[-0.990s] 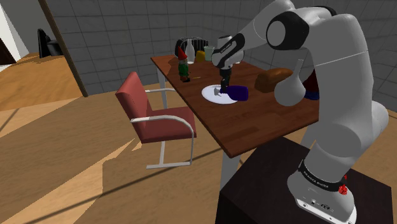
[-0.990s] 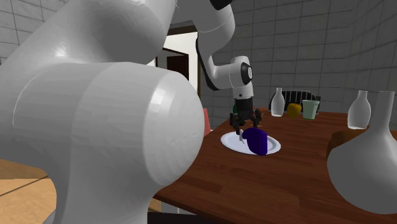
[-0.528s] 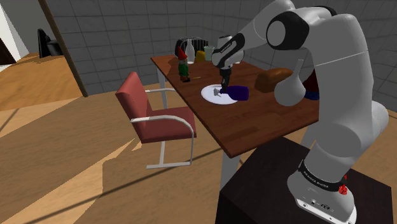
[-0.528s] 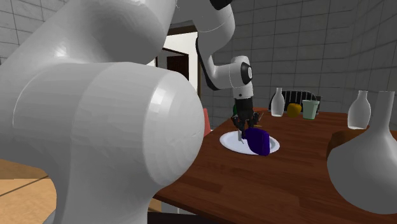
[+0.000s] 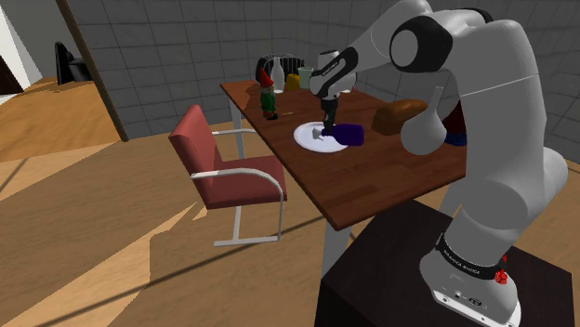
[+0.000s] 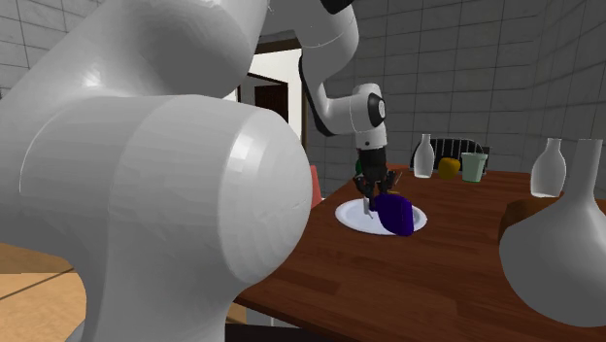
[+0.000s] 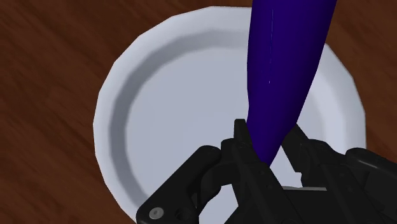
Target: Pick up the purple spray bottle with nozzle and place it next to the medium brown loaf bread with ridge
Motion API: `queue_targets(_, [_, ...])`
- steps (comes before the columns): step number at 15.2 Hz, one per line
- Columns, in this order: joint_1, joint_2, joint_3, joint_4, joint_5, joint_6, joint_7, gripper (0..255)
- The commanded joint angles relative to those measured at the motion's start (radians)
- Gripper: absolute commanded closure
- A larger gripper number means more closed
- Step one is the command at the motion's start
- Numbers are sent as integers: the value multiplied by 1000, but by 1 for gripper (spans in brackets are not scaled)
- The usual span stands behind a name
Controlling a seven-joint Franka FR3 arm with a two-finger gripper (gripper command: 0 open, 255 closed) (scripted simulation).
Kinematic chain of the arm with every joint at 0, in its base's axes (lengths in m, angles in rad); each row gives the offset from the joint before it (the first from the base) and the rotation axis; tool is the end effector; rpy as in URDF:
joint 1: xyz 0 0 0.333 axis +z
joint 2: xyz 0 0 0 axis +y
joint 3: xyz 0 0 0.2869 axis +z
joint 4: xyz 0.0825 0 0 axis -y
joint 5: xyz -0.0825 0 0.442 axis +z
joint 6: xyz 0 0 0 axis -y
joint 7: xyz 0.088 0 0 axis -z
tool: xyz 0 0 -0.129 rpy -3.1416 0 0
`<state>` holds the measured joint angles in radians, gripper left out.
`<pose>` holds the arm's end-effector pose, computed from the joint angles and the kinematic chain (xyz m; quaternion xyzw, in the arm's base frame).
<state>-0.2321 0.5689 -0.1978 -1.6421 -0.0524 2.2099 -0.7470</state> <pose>0.6543 -0.2932 0.2107 0.9794 0.1879 -0.0376 0.0639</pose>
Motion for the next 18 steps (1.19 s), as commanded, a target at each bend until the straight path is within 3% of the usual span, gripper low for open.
queue_targets(1, [1,-16,-1,3,-2,-18,-1,255])
queue_targets(18, [7,-109,-9,95,-10,-201,-16,255])
